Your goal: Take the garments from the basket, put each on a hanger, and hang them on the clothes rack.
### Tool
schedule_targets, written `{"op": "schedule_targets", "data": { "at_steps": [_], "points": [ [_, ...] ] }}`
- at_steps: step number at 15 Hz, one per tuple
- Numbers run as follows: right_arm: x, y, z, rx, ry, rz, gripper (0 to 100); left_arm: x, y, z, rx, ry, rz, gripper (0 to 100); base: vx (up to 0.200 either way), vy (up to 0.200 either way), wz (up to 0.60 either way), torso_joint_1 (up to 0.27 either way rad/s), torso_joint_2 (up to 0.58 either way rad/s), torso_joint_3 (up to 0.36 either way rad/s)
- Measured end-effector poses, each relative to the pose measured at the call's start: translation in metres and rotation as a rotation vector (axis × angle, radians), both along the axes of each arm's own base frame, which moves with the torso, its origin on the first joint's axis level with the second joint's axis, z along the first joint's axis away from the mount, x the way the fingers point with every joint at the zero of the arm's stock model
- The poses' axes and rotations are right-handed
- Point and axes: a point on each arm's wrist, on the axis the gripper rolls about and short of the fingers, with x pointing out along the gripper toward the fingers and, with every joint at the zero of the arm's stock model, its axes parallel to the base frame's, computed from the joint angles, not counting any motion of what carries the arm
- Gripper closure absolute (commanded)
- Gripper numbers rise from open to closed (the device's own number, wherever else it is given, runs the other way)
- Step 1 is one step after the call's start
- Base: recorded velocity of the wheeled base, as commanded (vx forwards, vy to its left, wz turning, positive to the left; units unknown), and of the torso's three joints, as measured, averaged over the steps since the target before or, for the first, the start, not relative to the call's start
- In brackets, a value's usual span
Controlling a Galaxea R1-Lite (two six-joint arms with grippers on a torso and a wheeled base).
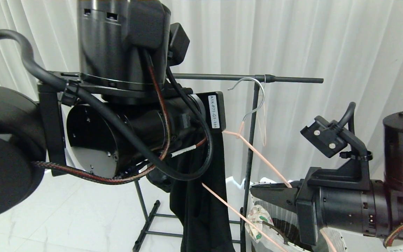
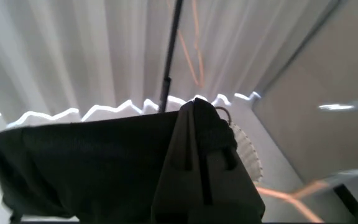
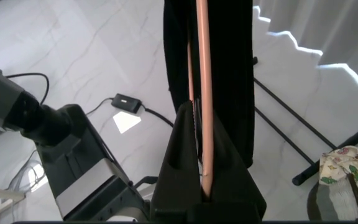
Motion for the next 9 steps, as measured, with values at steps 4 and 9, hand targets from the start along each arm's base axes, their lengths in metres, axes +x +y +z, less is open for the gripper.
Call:
{"op": "schedule_targets", "data": {
  "at_steps": [4, 9],
  "points": [
    [0.0031, 0.0047, -0.0037, -0.015, 0.004, -0.016, 100, -0.0062, -0.0057, 0.001, -0.005, 0.001, -0.041, 100, 0.0, 0.0, 0.0, 0.0, 0.0, 0.0],
    [0.0074, 0.0072, -0.0069, -0.031, 0.009, -0.123, 100, -0.0096, -0.006, -0.0038, 0.017, 0.007, -0.049, 100, 0.0, 0.0, 0.0, 0.0, 0.0, 0.0]
  ]
}}
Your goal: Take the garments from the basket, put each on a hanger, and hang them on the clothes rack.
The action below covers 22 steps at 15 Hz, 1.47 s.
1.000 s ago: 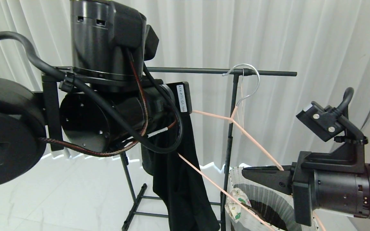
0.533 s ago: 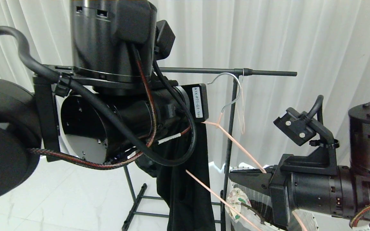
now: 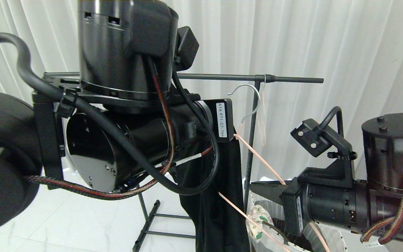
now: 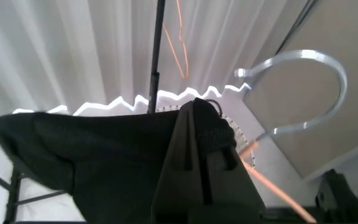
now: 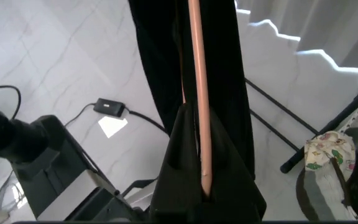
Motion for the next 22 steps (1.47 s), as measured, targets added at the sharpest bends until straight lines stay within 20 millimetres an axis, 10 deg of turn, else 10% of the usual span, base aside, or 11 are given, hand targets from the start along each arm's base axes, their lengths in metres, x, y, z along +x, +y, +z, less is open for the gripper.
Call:
{"op": "schedule_targets", "data": {
  "at_steps": [6, 7, 16, 22],
  "points": [
    [0.004, 0.001, 0.008, 0.075, -0.034, -0.125, 100, -0.002, 0.002, -0.002, 0.025, -0.006, -0.006, 100, 0.0, 0.0, 0.0, 0.0, 0.0, 0.0],
    [0.004, 0.001, 0.008, 0.074, -0.038, -0.13, 100, -0.002, 0.002, -0.002, 0.024, -0.007, -0.005, 0, 0.0, 0.0, 0.0, 0.0, 0.0, 0.0],
    [0.005, -0.001, 0.017, 0.102, -0.175, -0.16, 100, -0.018, 0.023, 0.013, 0.021, -0.057, -0.019, 0, 0.0, 0.0, 0.0, 0.0, 0.0, 0.0],
    [-0.008, -0.034, -0.003, 0.014, -0.258, -0.012, 100, -0.035, 0.071, -0.012, 0.189, -0.111, -0.232, 0, 0.0, 0.0, 0.0, 0.0, 0.0, 0.0]
  ]
}}
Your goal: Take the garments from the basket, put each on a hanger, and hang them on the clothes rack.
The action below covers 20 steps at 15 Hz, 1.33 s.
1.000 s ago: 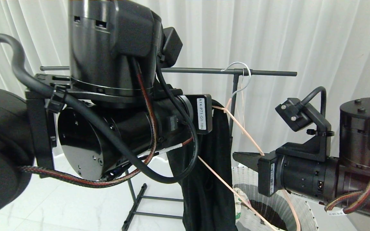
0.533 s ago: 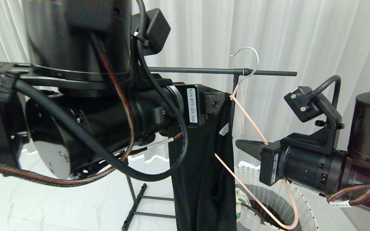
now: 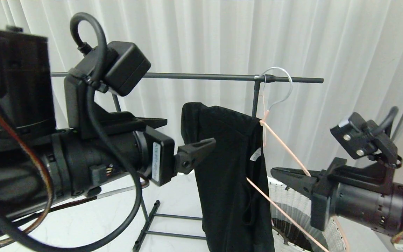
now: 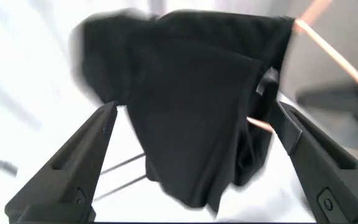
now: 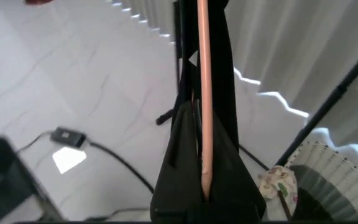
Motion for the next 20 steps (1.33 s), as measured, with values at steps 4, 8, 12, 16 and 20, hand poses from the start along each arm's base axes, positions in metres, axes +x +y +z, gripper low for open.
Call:
{"op": "schedule_targets", "data": {
  "at_steps": [4, 8, 12, 16, 20],
  "points": [
    [-0.029, -0.033, -0.018, -0.154, 0.004, 0.204, 100, -0.012, 0.024, -0.024, 0.08, -0.092, -0.284, 0, 0.0, 0.0, 0.0, 0.0, 0.0, 0.0],
    [-0.044, -0.044, -0.021, -0.184, -0.045, 0.304, 100, -0.022, 0.031, -0.049, 0.171, -0.123, -0.462, 0, 0.0, 0.0, 0.0, 0.0, 0.0, 0.0],
    [-0.056, -0.041, -0.023, -0.215, -0.108, 0.396, 100, -0.026, 0.03, -0.063, 0.209, -0.127, -0.567, 0, 0.0, 0.0, 0.0, 0.0, 0.0, 0.0],
    [-0.064, -0.035, -0.026, -0.23, -0.117, 0.464, 100, -0.022, 0.024, -0.07, 0.24, -0.118, -0.594, 0, 0.0, 0.0, 0.0, 0.0, 0.0, 0.0],
    [-0.064, -0.028, -0.022, -0.226, -0.123, 0.48, 100, -0.028, 0.013, -0.075, 0.248, -0.105, -0.659, 0, 0.0, 0.0, 0.0, 0.0, 0.0, 0.0]
  ]
}}
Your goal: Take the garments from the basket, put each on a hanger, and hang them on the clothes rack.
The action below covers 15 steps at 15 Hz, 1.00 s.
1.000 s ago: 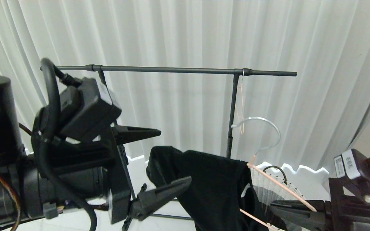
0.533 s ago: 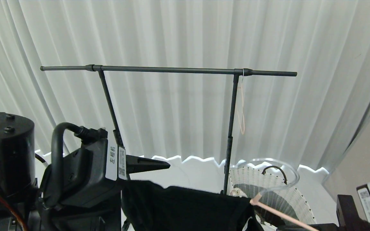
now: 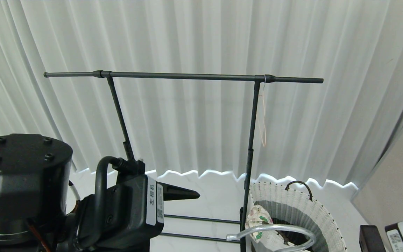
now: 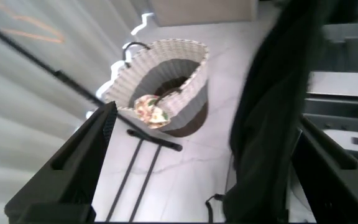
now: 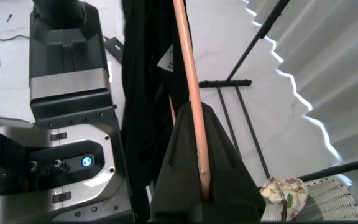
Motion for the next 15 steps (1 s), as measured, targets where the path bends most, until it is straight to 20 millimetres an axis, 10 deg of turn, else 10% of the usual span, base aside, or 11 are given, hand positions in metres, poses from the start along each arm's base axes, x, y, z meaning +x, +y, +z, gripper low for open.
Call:
{"op": "schedule_targets", "data": {
  "at_steps": [1, 2, 9, 10, 15],
  "points": [
    [0.0, 0.001, 0.002, 0.006, -0.004, 0.001, 100, -0.001, -0.002, -0.002, 0.005, 0.005, -0.013, 0, 0.0, 0.0, 0.0, 0.0, 0.0, 0.0],
    [0.001, 0.002, 0.003, 0.011, -0.007, 0.001, 100, -0.002, -0.004, -0.003, 0.01, 0.007, -0.022, 100, 0.0, 0.0, 0.0, 0.0, 0.0, 0.0],
    [0.002, 0.002, 0.004, 0.002, -0.03, -0.032, 100, -0.004, -0.005, -0.012, 0.038, 0.031, -0.032, 100, 0.0, 0.0, 0.0, 0.0, 0.0, 0.0],
    [0.002, 0.002, 0.004, 0.002, -0.034, -0.039, 0, -0.005, -0.004, -0.013, 0.041, 0.036, -0.029, 100, 0.0, 0.0, 0.0, 0.0, 0.0, 0.0],
    [0.004, 0.001, 0.004, -0.011, -0.059, -0.108, 0, -0.003, -0.001, -0.018, 0.054, 0.049, -0.001, 100, 0.0, 0.0, 0.0, 0.0, 0.0, 0.0]
  ]
}}
